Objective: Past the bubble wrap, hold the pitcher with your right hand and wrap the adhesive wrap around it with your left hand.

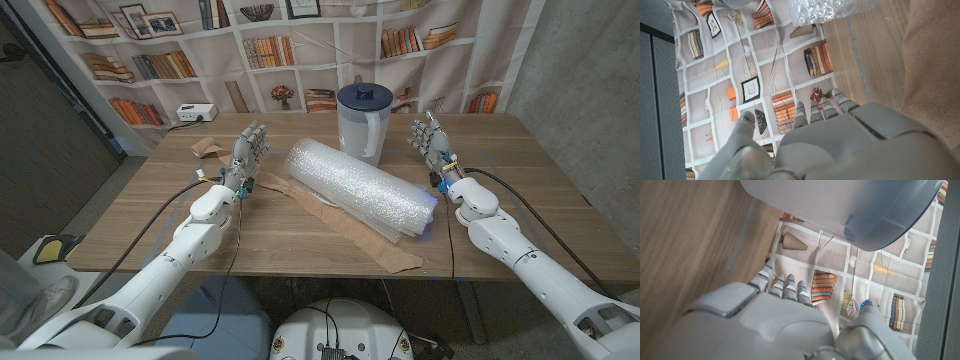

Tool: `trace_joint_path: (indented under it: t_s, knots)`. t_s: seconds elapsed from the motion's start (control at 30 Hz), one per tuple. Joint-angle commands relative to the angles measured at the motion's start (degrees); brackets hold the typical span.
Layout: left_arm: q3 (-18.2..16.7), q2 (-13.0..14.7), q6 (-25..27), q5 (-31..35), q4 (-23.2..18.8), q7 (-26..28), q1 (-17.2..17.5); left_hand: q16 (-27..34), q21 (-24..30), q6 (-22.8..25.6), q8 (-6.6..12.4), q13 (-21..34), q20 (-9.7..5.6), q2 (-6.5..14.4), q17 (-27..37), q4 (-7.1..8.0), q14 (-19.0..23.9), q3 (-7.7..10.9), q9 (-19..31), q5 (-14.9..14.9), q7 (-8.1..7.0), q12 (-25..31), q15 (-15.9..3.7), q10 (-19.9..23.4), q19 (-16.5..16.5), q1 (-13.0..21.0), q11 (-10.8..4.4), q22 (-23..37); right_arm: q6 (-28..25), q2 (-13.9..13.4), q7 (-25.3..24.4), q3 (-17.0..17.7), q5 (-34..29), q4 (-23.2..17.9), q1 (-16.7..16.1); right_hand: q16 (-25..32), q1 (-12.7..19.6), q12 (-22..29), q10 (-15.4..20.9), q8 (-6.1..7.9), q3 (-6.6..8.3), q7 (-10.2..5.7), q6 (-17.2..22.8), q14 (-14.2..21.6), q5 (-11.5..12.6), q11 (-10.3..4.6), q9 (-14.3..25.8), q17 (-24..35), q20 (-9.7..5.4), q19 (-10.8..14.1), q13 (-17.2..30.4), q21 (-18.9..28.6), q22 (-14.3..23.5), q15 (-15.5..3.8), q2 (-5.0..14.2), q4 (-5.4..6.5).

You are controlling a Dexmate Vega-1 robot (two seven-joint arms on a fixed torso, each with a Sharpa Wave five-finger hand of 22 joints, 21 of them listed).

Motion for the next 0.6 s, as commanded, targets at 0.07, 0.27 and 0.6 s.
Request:
trace_joint_path:
  t_s: [0.07,0.27,0.6]
  knots:
    - [0.61,-0.8,-1.3,1.48,-0.65,1.38,0.54,0.29,-0.16,0.67,0.21,0.22,0.34,0.15,0.06,-0.06,0.1,0.01,0.12,0.21,-0.07,0.43,0.33,0.41,0.36,0.56,0.02,0.09,-2.47,-2.74,0.01,0.35,-0.34,-3.54,-1.3,-0.22,1.01,-0.17,-0.27,-0.07,-0.01,0.48,-0.03,-0.55,0.23,0.47,0.3,0.02,0.24,-0.43,0.11,-0.41,0.28,0.62,0.03,-0.65]
    - [0.59,0.04,-1.05,2.8,-3.29,3.19,1.49,0.32,-0.24,0.74,0.23,0.21,0.34,0.16,0.06,-0.07,0.16,-0.03,0.12,0.21,-0.04,0.47,0.36,0.5,0.43,0.53,-0.02,0.09,-2.43,-3.59,-0.45,1.07,-0.26,-4.85,-2.29,-0.32,1.27,-0.22,-0.5,-0.07,-0.02,0.54,-0.19,-0.88,0.21,0.5,0.3,0.0,0.38,-0.56,0.11,-0.58,0.29,0.64,-0.13,-0.87]
    - [0.01,1.4,-0.82,3.8,-6.03,5.06,3.26,0.33,-0.41,0.85,0.24,0.21,0.32,0.16,0.06,-0.1,0.2,-0.09,0.12,0.21,-0.07,0.54,0.41,0.67,0.55,0.51,-0.09,0.1,-2.42,-6.26,0.76,1.68,-1.08,-6.44,-3.22,-0.39,2.19,-0.34,-1.06,-0.13,0.01,0.62,-0.86,-1.33,0.22,0.64,0.31,-0.06,0.69,-0.83,0.11,-0.92,0.3,0.72,-0.55,-1.57]
